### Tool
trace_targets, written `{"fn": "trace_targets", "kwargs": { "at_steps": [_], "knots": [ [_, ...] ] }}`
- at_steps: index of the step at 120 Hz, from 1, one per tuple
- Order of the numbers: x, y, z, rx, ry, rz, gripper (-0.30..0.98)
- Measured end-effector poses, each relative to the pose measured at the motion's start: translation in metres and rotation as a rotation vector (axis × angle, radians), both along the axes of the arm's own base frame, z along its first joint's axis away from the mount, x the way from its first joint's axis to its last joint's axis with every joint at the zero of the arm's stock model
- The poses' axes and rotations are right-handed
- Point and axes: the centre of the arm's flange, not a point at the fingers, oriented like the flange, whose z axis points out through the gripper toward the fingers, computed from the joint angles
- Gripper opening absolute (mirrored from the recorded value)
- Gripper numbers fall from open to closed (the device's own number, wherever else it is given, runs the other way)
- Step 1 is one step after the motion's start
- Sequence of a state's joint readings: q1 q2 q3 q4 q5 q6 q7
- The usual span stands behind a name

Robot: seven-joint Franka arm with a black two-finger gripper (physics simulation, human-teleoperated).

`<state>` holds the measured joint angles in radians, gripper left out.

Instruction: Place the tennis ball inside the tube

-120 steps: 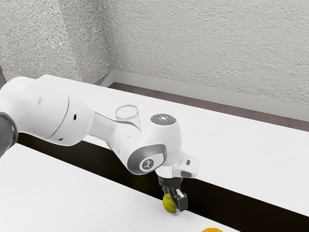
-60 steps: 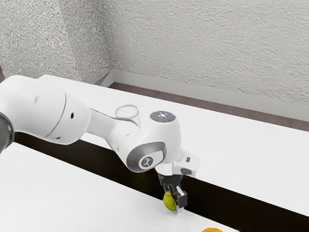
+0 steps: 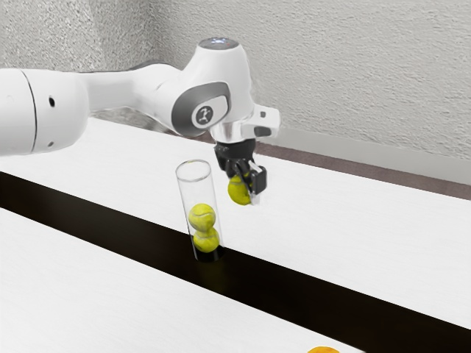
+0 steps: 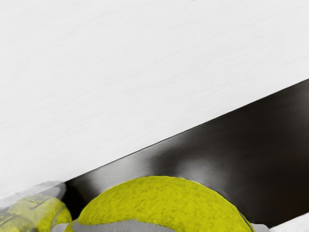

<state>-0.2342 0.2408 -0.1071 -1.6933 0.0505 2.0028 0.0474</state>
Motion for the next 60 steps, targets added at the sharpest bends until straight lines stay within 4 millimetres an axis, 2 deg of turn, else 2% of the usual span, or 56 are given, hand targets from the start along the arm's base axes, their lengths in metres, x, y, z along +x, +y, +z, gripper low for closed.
{"fn": "trace_targets", "kwargs": {
  "at_steps": [11,22,34,60],
  "knots": [
    [0.010,0.026,0.024,0.026,0.001,0.033,0.35],
    [0.018,0.048,0.040,0.048,0.004,0.060,0.35],
    [0.025,0.069,0.046,0.068,0.016,0.083,0.35],
    [0.040,0.100,0.059,0.098,0.018,0.109,0.35]
  ]
}}
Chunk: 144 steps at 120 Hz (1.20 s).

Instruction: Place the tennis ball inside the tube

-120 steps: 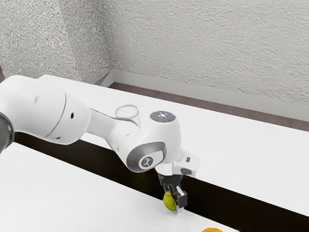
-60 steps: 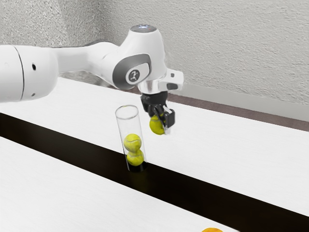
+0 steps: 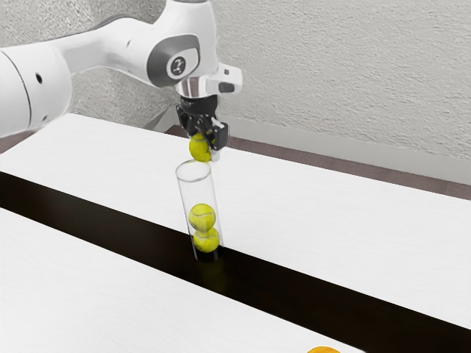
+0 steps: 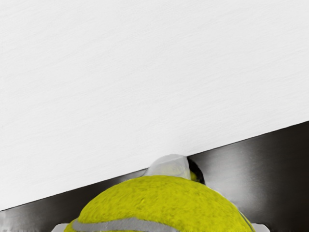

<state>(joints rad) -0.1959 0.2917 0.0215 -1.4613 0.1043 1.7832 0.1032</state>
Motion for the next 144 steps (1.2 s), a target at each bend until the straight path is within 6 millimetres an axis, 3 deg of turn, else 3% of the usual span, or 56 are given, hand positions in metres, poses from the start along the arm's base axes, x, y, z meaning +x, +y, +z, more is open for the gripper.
{"fn": "trace_targets", "kwargs": {
  "at_steps": [24,42,78,121,126,134,144],
  "knots": [
    [-0.026,0.013,0.008,0.019,0.027,-0.005,0.35],
    [-0.039,0.015,-0.005,0.025,0.061,-0.014,0.35],
    [-0.035,0.015,-0.013,0.026,0.059,-0.027,0.37],
    [-0.035,0.014,-0.008,0.020,0.055,-0.040,0.62],
    [-0.038,0.014,-0.001,0.017,0.044,-0.040,0.63],
    [-0.050,0.020,0.034,0.003,-0.003,-0.030,0.64],
    [-0.067,0.048,0.078,-0.009,-0.033,0.037,0.66]
  ]
}}
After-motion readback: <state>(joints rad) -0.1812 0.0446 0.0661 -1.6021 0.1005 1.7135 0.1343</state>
